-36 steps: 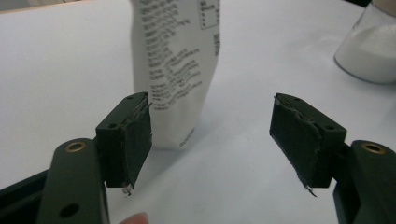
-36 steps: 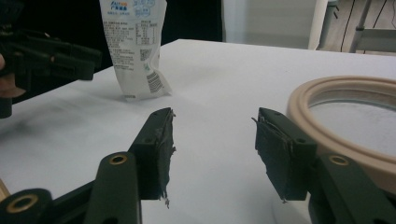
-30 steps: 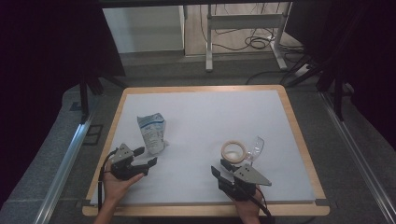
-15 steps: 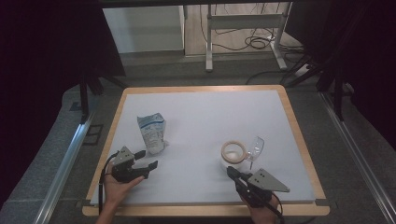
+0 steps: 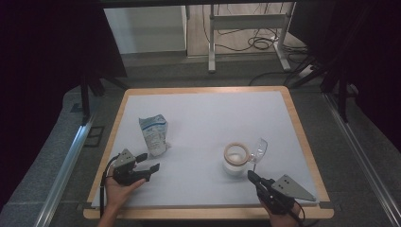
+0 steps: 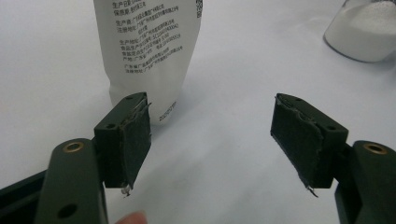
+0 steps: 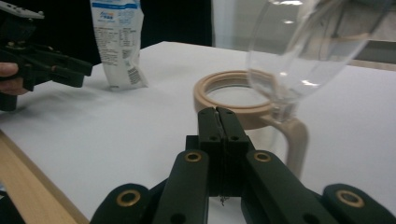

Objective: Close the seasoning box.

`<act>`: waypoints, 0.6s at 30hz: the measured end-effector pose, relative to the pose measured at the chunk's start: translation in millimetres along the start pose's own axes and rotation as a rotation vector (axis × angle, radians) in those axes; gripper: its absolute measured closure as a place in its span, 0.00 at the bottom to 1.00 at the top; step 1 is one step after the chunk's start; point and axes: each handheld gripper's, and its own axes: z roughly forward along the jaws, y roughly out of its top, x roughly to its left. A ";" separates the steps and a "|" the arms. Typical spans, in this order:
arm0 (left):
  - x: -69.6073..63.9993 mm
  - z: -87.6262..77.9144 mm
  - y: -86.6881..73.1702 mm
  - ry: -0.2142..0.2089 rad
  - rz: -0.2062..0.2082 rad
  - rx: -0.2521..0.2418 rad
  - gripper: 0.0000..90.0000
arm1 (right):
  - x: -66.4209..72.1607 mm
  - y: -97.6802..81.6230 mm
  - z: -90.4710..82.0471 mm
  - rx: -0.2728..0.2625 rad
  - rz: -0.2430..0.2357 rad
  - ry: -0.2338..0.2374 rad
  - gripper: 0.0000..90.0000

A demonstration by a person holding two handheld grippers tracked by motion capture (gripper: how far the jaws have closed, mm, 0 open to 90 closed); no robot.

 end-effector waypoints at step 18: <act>-4.3 1.4 -3.0 0.001 0.013 0.004 0.32 | -41.0 13.5 -7.7 -0.049 0.044 -0.119 1.00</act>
